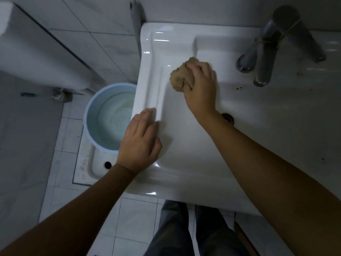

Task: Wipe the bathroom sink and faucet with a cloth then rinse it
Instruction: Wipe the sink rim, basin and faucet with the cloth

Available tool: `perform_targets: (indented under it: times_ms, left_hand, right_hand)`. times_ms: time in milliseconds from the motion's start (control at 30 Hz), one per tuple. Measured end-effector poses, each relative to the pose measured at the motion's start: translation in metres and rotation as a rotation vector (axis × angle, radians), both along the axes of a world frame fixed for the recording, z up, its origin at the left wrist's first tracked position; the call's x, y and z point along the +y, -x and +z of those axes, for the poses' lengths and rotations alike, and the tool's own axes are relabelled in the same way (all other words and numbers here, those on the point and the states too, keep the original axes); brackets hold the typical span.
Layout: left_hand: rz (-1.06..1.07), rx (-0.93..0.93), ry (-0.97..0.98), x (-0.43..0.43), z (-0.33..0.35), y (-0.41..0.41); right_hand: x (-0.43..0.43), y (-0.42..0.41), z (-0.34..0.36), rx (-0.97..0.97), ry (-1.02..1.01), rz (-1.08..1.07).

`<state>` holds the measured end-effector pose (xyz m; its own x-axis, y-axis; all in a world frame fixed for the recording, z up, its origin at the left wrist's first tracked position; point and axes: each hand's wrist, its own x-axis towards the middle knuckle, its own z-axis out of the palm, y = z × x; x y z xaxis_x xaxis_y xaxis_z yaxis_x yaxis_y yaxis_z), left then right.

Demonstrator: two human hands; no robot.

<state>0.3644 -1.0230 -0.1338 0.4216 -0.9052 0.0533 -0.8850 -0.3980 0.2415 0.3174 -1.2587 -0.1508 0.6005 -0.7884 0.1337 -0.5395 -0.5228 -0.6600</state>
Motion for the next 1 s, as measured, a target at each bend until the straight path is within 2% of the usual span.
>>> perform_targets:
  times_ms: [133, 267, 433, 567, 633, 867, 1000]
  left_hand:
    - [-0.002, -0.013, 0.039, 0.002, 0.0, -0.001]
    - [0.002, -0.02, 0.069, 0.002, 0.001, 0.0]
    - [0.03, 0.035, 0.08, 0.005, 0.004, 0.003]
    - [0.169, 0.149, 0.167, 0.029, 0.014, 0.012]
    - [0.213, 0.16, 0.149, 0.059, 0.016, 0.021]
    - [0.08, 0.133, -0.012, 0.123, 0.014, 0.047]
    - [0.076, 0.173, -0.011, 0.128, 0.016, 0.049]
  right_hand:
    - [0.034, -0.041, -0.003, -0.025, -0.023, 0.177]
    - [0.024, -0.043, -0.005, 0.008, -0.043, 0.253]
    - [0.039, -0.038, 0.003, -0.023, -0.239, 0.289]
    - [0.069, -0.013, 0.01, -0.012, -0.334, 0.356]
    - [0.089, 0.003, 0.012, -0.024, -0.359, 0.382]
    - [0.171, 0.069, 0.02, 0.004, -0.419, 0.402]
    - [0.201, 0.107, 0.03, 0.153, -0.314, 0.512]
